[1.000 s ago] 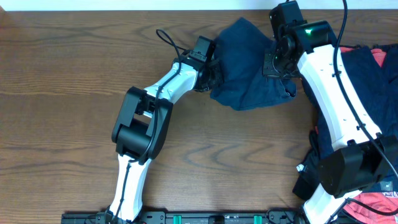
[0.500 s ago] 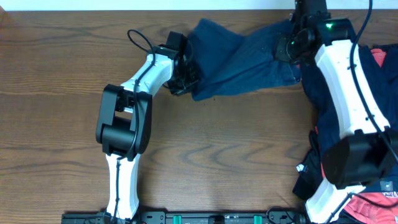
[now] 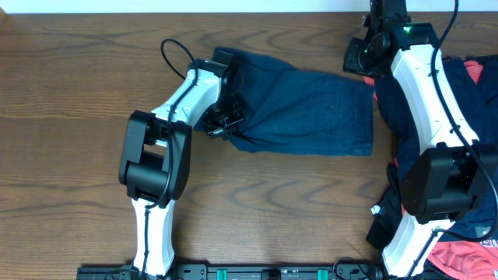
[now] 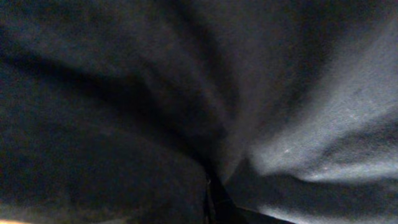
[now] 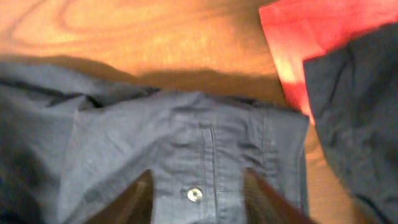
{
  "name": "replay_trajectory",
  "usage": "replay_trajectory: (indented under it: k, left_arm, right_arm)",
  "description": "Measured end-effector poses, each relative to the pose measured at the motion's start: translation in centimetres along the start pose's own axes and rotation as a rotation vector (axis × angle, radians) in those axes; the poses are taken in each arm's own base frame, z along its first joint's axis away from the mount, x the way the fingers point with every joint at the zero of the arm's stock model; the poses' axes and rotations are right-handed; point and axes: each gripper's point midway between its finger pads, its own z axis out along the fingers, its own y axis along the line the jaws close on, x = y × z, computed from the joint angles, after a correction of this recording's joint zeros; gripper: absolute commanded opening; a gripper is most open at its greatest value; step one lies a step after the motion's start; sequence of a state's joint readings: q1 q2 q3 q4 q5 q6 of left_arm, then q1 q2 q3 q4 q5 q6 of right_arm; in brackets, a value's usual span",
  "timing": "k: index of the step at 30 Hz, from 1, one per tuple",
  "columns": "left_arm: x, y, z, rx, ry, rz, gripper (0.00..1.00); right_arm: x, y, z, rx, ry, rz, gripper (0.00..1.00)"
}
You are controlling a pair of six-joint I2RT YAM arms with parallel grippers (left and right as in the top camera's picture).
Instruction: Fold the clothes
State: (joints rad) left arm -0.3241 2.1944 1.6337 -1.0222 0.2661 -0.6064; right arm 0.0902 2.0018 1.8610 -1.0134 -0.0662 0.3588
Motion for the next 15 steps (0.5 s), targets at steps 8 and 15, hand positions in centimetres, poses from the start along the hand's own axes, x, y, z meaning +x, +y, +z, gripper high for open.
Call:
replay_trajectory:
  k: [8,15]
  left_arm:
    - [0.1,-1.4,0.3,0.01,-0.035,0.01,0.24]
    - [0.1,-1.9,-1.0,0.036,-0.065,0.004,0.56]
  right_arm:
    - [3.8,2.4,2.3,-0.05,0.156,-0.048,0.26]
    - [10.4,6.2,9.4,-0.043,0.358,-0.133,0.07]
